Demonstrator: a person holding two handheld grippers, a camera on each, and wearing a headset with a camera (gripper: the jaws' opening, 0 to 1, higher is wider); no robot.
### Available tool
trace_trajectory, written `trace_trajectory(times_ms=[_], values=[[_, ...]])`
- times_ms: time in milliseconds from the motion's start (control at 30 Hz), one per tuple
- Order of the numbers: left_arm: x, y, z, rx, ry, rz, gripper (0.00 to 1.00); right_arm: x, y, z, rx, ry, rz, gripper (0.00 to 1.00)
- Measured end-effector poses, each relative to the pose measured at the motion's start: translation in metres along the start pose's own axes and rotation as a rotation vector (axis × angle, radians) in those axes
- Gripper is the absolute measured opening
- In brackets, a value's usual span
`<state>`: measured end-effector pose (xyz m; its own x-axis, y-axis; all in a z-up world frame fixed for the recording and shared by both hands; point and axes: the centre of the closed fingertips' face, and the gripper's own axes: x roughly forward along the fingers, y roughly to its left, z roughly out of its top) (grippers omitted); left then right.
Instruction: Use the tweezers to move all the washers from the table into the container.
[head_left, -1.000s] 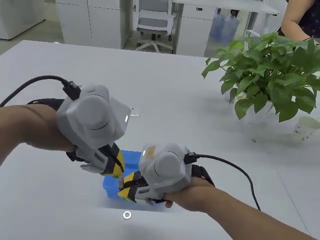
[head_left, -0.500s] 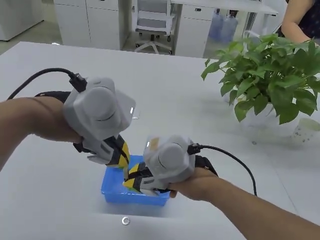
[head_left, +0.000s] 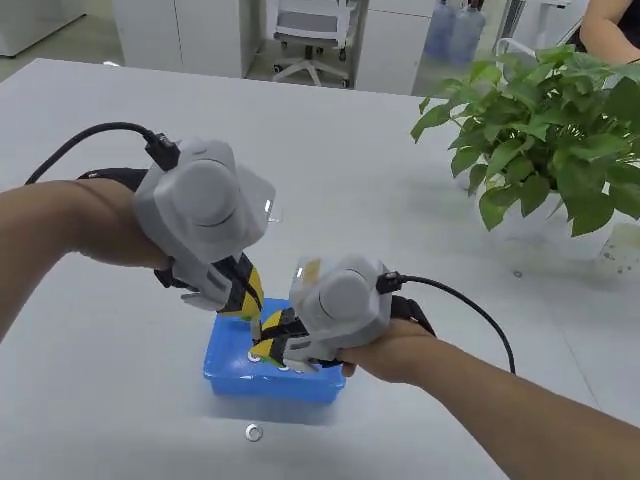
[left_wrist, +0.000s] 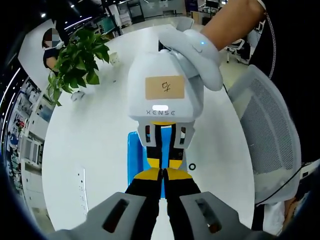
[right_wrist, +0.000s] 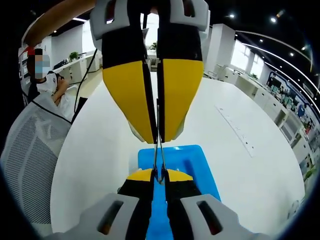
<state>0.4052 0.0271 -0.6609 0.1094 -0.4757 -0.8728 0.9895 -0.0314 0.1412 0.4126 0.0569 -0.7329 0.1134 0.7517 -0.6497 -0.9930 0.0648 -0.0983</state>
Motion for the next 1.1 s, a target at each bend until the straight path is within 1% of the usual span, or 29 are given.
trace_trajectory(times_ms=[367, 633, 867, 1100], values=[[0.014, 0.008, -0.014, -0.012, 0.006, -0.021, 0.05, 0.017, -0.006, -0.01, 0.03, 0.009, 0.023, 0.1], [0.025, 0.011, -0.025, -0.028, 0.018, -0.047, 0.05, 0.03, -0.007, -0.018, 0.053, 0.014, 0.051, 0.1], [0.032, 0.011, -0.03, -0.041, 0.02, -0.059, 0.05, 0.038, -0.007, -0.024, 0.061, 0.024, 0.074, 0.1], [0.034, 0.012, -0.034, -0.05, 0.022, -0.064, 0.05, 0.041, -0.006, -0.025, 0.07, 0.027, 0.088, 0.1]])
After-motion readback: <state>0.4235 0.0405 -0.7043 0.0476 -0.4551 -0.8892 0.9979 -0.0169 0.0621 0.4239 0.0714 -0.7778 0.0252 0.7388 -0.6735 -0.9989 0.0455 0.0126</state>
